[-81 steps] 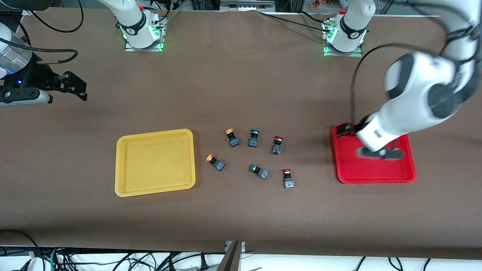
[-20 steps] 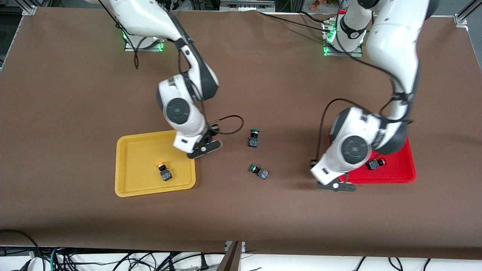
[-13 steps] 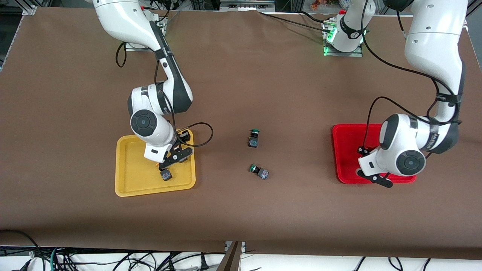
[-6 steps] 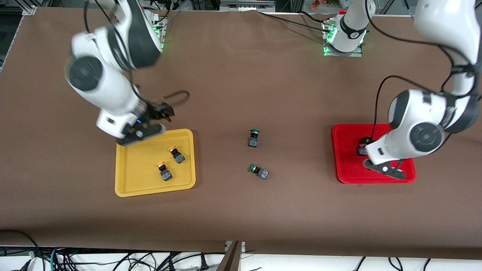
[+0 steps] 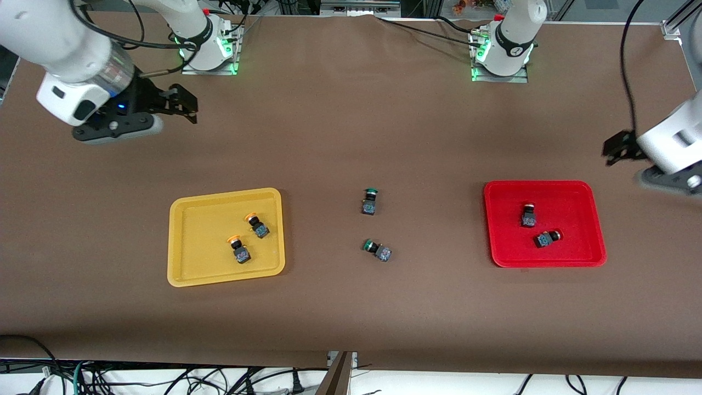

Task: Place red and yellow buttons in trays

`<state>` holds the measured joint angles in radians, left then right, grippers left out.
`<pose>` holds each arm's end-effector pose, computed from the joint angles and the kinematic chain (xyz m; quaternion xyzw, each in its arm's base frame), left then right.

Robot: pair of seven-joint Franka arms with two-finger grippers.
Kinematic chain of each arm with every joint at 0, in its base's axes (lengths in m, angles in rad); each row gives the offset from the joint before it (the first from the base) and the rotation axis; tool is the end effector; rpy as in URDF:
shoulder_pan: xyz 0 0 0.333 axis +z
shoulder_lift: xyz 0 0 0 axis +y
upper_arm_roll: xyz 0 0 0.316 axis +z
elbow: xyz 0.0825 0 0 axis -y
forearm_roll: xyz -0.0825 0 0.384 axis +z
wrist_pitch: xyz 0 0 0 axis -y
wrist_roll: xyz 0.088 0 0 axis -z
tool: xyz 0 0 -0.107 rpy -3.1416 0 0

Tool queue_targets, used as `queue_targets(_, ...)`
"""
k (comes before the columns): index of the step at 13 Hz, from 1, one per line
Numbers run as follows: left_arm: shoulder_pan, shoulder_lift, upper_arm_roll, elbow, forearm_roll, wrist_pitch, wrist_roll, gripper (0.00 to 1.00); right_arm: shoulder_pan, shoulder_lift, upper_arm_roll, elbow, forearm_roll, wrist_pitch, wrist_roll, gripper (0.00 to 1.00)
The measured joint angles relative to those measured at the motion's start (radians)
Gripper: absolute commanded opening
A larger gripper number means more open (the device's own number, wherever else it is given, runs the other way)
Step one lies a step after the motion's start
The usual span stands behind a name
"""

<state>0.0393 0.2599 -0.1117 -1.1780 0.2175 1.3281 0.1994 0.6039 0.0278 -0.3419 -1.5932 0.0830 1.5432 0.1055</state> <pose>0.6065 -0.0059 0.6368 -0.9878 0.1134 0.0600 0.0886 0.5359 0.1557 0.5974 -0.9956 -0.0775 0.0441 0.0293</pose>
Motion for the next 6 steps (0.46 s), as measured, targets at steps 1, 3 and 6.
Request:
queue_targets(1, 0.029, -0.008, 0.008, 0.026, -0.06, -0.016, 0.0, 1.0, -0.108, -0.011, 0.096, -0.01, -0.01, 0.0, -0.002, 1.0)
queue_targets(3, 0.054, -0.048, 0.098, -0.013, -0.2, 0.039, 0.004, 1.0, -0.203, -0.021, 0.187, -0.018, -0.036, 0.0, -0.004, 1.0)
queue_targets(6, 0.035, -0.202, 0.156, -0.273, -0.214, 0.233, 0.004, 1.0, -0.208, -0.02, 0.205, -0.016, -0.046, 0.001, -0.004, 1.0)
